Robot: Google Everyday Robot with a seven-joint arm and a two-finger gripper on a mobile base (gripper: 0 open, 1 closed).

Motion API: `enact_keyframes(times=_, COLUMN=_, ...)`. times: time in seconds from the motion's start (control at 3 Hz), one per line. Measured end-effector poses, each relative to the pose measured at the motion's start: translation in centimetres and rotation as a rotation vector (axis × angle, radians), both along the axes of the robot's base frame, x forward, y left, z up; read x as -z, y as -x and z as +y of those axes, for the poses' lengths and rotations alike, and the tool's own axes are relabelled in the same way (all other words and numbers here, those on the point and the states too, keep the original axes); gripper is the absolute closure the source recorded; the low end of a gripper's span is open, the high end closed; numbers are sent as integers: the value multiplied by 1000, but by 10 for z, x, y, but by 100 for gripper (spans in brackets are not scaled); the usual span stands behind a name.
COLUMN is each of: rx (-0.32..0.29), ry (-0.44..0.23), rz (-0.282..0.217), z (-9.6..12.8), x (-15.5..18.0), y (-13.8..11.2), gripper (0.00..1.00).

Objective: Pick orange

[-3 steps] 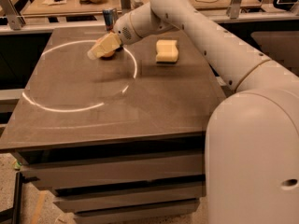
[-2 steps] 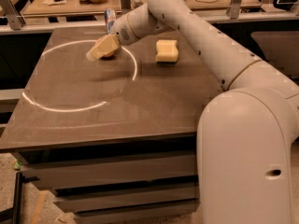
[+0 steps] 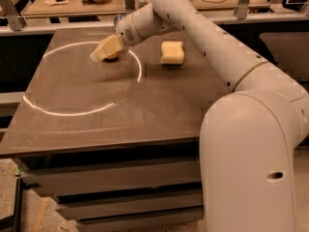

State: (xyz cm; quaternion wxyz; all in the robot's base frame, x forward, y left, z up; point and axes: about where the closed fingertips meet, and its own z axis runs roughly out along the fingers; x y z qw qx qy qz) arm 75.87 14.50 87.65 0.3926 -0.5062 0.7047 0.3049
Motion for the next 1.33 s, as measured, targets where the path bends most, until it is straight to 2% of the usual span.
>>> enact_keyframes(times=0.33, rx=18, ry=17, rz=2, z=-3, x=3, y=-12, gripper=0)
enact_keyframes(times=1.33, rx=17, ry=52, rz=58, z=2, x=27, y=-24, gripper=0)
